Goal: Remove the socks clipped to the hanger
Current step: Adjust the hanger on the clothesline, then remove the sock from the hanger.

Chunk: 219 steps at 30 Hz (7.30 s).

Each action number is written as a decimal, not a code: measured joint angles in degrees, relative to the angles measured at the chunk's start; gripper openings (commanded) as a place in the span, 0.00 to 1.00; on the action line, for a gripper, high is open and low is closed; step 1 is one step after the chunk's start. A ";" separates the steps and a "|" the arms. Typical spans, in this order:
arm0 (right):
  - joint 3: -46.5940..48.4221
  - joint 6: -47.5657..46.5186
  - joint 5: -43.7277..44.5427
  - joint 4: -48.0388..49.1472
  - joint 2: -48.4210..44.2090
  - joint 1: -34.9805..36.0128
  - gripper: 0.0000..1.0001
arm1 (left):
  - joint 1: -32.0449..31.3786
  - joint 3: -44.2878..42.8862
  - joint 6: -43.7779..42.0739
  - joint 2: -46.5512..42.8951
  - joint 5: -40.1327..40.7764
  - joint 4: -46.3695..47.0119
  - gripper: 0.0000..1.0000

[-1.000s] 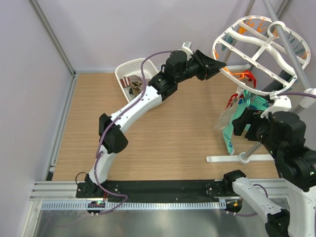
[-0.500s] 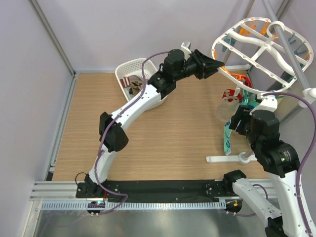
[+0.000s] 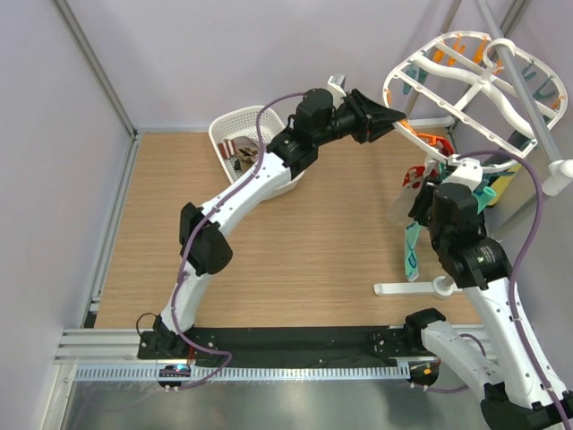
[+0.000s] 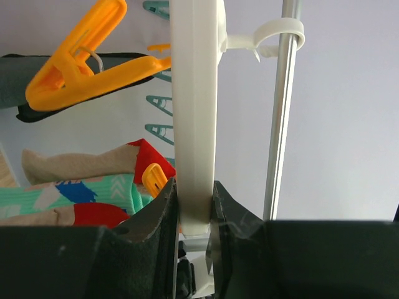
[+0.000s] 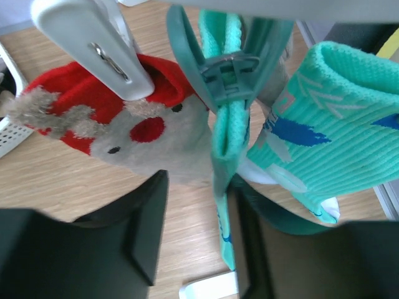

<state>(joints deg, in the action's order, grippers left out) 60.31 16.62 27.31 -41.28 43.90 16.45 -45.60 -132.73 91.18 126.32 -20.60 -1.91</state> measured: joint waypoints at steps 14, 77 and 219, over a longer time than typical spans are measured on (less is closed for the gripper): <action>-0.85 -0.46 1.33 1.36 -1.01 0.00 0.01 | 3.30 10.10 -8.50 -5.35 -0.39 -1.64 0.55; 11.82 0.26 -8.20 -8.50 -2.27 0.00 0.54 | -5.90 23.82 -73.48 -11.98 4.11 6.60 0.09; -25.75 0.66 5.55 50.93 12.09 13.88 0.01 | -0.04 32.57 -72.50 -25.44 -0.96 6.62 0.56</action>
<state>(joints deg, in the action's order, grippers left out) 34.57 17.28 32.86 9.65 55.99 30.33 -45.65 -100.16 18.68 100.88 -21.56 4.71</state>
